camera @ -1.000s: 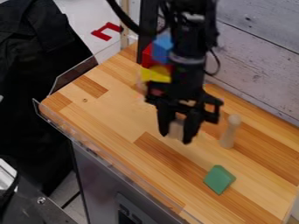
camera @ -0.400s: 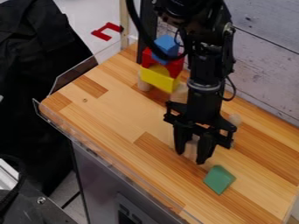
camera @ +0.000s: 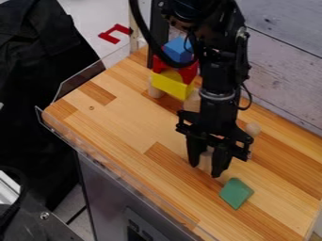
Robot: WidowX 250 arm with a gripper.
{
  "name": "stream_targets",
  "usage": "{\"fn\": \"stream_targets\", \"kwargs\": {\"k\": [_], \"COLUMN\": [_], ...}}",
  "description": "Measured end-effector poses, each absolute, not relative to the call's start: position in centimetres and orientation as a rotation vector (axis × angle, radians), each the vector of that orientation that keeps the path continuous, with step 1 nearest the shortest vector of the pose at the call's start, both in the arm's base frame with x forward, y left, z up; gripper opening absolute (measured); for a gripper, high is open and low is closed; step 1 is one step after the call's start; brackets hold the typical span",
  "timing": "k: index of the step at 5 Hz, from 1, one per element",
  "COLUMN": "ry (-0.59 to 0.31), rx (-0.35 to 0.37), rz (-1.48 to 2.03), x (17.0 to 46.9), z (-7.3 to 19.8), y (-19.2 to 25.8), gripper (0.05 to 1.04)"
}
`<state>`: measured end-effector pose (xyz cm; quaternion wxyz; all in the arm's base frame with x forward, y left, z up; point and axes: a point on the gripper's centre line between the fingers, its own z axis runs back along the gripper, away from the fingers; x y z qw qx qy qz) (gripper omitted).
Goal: Move the plus beside the green block
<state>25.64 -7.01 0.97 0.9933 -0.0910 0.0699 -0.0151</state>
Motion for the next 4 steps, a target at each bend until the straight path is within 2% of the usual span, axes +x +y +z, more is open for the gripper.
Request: {"fn": "stream_targets", "kwargs": {"k": [1, 2, 3, 4], "ry": [0.131, 0.125, 0.144, 0.152], "rx": [-0.190, -0.189, -0.177, -0.166], "rz": [-0.020, -0.013, -0.014, -0.002], "x": [25.66, 25.81, 25.88, 25.94], "z": [0.72, 0.73, 0.91, 1.06], "y": [-6.61, -6.47, -6.38, -6.23], "gripper": [0.462, 0.538, 0.844, 1.003]}}
